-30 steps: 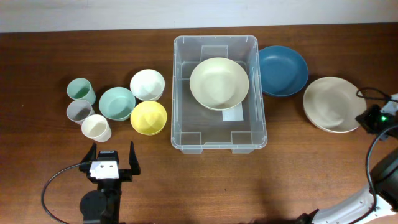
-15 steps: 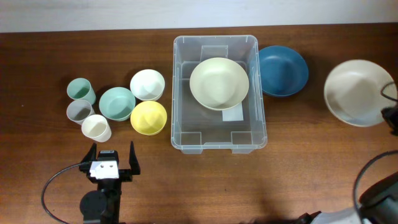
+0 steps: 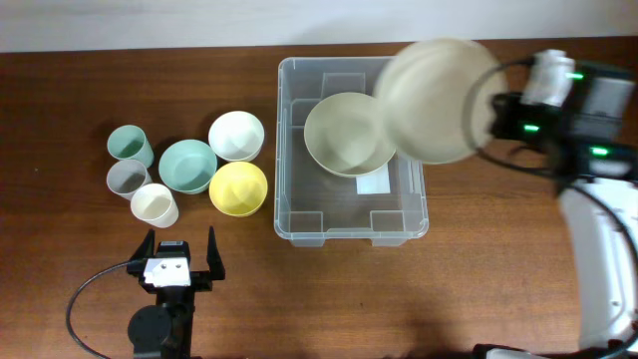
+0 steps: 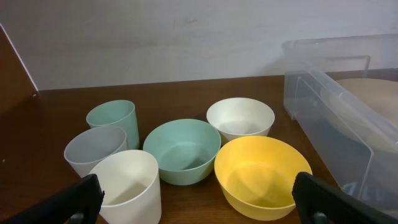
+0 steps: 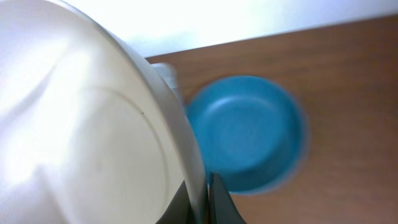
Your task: Pack container
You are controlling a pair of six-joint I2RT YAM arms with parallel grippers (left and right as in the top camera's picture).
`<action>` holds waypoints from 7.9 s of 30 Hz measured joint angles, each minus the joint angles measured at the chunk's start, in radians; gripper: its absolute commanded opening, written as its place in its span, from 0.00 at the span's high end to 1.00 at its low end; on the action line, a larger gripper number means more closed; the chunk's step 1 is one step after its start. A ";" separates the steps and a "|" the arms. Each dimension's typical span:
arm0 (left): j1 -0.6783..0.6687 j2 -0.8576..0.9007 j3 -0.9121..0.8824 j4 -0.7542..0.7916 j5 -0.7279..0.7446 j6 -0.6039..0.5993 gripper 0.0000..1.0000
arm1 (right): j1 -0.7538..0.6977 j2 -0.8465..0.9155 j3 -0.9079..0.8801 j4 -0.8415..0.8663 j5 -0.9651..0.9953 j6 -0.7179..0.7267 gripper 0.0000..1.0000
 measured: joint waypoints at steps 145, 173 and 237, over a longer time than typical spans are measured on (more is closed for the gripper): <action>0.000 0.000 0.000 0.000 0.000 0.000 0.01 | 0.246 0.258 0.385 -0.288 0.118 -0.069 0.96; 0.000 0.000 0.000 0.000 0.000 0.000 0.01 | 0.361 0.534 0.385 -0.177 0.220 -0.042 0.33; 0.000 0.500 0.727 0.029 -0.150 0.065 0.01 | -0.090 0.336 0.604 -0.550 0.327 -0.009 0.01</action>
